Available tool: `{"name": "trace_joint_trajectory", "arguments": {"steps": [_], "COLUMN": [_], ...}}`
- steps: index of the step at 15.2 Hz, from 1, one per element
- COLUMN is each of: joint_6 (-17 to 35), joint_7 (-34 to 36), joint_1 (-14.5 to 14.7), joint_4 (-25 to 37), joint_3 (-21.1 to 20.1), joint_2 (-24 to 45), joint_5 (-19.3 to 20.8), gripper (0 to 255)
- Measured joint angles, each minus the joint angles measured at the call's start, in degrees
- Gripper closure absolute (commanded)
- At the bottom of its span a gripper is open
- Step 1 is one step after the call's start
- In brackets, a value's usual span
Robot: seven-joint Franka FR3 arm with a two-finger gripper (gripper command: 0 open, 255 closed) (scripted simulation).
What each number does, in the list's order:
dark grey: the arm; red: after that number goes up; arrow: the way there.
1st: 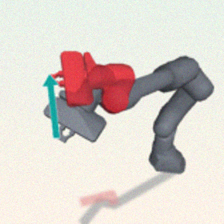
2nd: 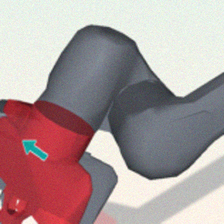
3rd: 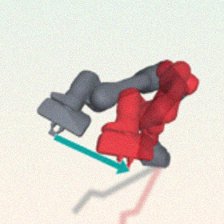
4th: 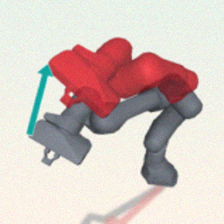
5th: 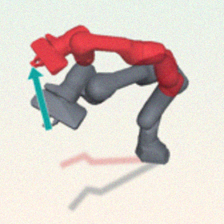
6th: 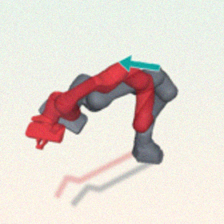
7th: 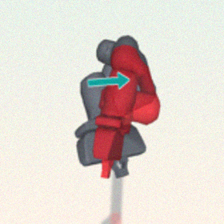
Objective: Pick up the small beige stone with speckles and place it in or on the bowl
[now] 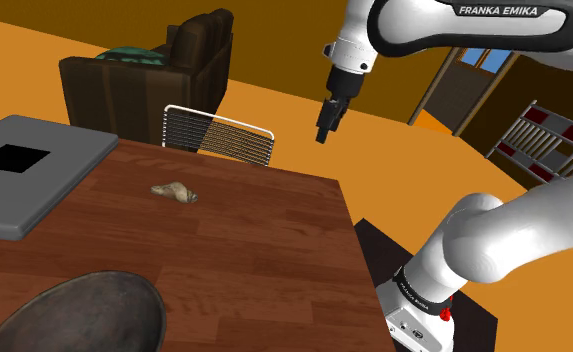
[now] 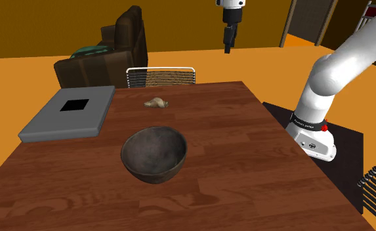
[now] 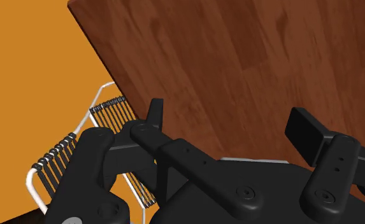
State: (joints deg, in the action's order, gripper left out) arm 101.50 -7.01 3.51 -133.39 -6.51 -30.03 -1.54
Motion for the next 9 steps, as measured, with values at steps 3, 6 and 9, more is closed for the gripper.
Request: {"name": "trace_joint_trajectory", "arguments": {"steps": [3, 6, 9], "joint_6": [3.7, 7.2, 9.6], "joint_7": [0.7, 0.9, 1.5], "joint_1": [1.3, 2.1, 3.2], "joint_4": [1.4, 3.8, 6.4], "joint_3": [-1.9, -3.2, -4.8], "joint_2": [5.1, 10.9, 15.9], "joint_5": [-0.9, -1.2, -1.4], "gripper": [0, 0, 0]}}
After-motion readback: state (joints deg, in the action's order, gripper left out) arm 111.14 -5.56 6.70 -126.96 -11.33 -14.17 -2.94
